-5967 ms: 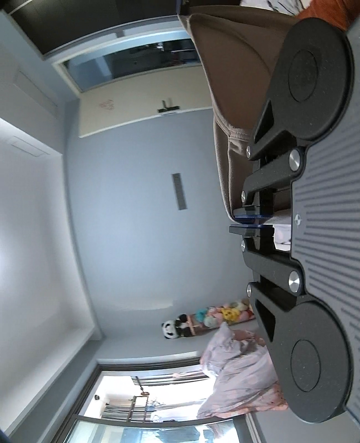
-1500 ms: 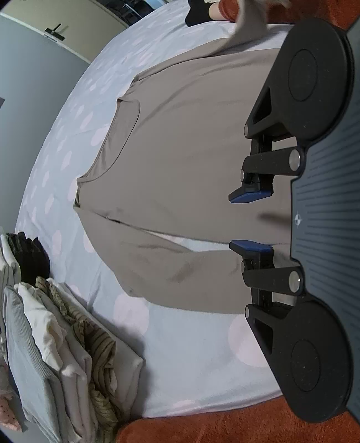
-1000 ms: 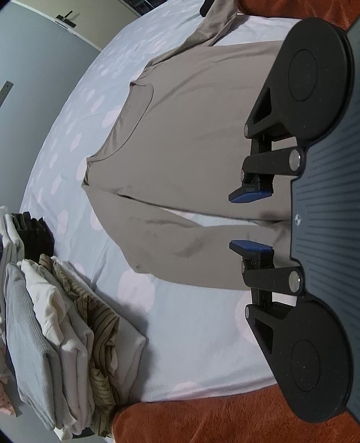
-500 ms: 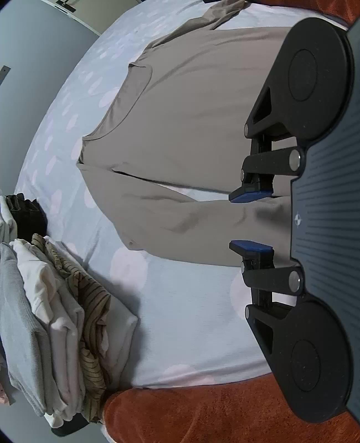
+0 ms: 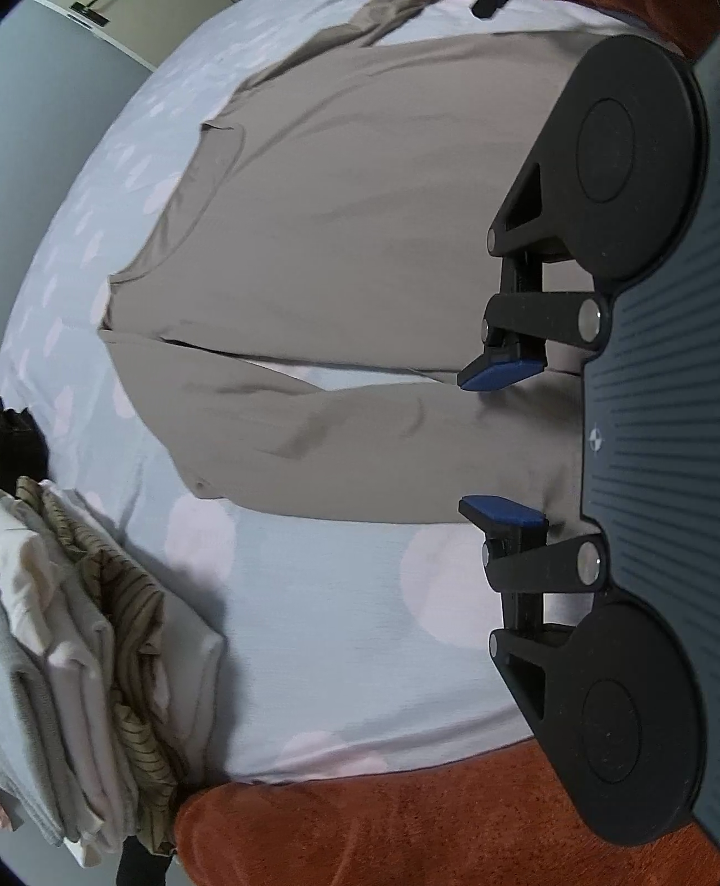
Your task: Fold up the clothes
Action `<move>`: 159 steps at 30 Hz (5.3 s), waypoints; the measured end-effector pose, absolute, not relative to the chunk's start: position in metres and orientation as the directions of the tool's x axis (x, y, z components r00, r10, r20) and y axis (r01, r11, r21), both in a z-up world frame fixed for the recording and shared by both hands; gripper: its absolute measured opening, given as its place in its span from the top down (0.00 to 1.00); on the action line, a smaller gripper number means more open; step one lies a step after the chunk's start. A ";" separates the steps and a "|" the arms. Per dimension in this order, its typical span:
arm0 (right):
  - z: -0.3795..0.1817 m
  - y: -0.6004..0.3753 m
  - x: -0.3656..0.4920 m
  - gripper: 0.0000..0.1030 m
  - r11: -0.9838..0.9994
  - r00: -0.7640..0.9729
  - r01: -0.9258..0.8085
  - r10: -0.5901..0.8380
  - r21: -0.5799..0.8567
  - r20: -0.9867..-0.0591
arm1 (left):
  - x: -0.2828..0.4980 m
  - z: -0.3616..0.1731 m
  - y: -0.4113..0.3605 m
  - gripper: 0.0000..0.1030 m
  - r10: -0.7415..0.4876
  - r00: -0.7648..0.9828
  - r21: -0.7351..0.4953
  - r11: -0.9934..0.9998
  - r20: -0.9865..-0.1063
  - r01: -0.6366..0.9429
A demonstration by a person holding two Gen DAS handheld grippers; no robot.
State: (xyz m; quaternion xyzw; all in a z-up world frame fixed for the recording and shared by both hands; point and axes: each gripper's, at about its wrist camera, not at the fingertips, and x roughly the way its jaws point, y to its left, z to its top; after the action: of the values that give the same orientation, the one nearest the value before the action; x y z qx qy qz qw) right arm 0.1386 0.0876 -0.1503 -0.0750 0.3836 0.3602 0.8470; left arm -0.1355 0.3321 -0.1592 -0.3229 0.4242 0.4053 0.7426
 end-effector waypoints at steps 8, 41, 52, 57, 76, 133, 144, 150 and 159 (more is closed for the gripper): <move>-0.168 0.089 0.134 0.65 0.733 0.430 -0.667 0.524 0.133 -0.735 | -0.137 -0.173 0.330 0.76 0.328 0.274 -0.094 0.473 -0.904 -0.876; -0.176 0.090 0.134 0.65 0.731 0.416 -0.667 0.523 0.141 -0.744 | -0.160 -0.114 0.316 1.00 0.339 0.401 -0.151 0.574 -0.851 -0.805; -0.178 0.093 0.135 0.65 0.728 0.407 -0.672 0.518 0.137 -0.753 | -0.202 -0.016 0.380 1.00 0.572 0.458 -0.227 0.429 -0.680 -0.874; -0.180 0.094 0.136 0.65 0.734 0.405 -0.664 0.511 0.140 -0.758 | -0.201 0.030 0.413 1.00 0.644 0.463 -0.204 0.437 -0.609 -0.876; -0.183 0.098 0.139 0.65 0.738 0.408 -0.662 0.496 0.126 -0.767 | -0.207 0.012 0.574 1.00 0.695 0.059 0.049 0.135 -0.717 -0.990; -0.079 0.005 0.131 0.96 0.528 -0.078 -0.773 0.470 0.351 -0.879 | -0.154 -0.092 0.307 0.97 0.028 0.256 -0.100 0.877 -0.966 -0.470; -0.109 -0.002 0.123 0.96 0.569 -0.025 -0.796 0.307 0.204 -0.951 | -0.145 -0.121 0.319 0.97 -0.004 0.132 -0.077 0.830 -0.991 -0.553; -0.132 0.024 0.109 0.95 0.517 -0.007 -0.845 0.243 0.136 -0.970 | -0.133 -0.155 0.322 0.96 -0.026 0.027 -0.037 0.826 -0.999 -0.562; -0.091 0.005 0.131 0.81 0.527 0.088 -0.842 0.345 0.115 -0.934 | -0.127 -0.135 0.340 0.70 -0.015 0.081 -0.059 0.819 -0.997 -0.571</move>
State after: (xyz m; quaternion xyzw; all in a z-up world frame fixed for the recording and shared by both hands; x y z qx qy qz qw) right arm 0.1313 0.0052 -0.0911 -0.2367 0.5246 0.4249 0.6987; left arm -0.1268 0.3404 -0.1350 -0.2262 0.6481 0.1989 0.6995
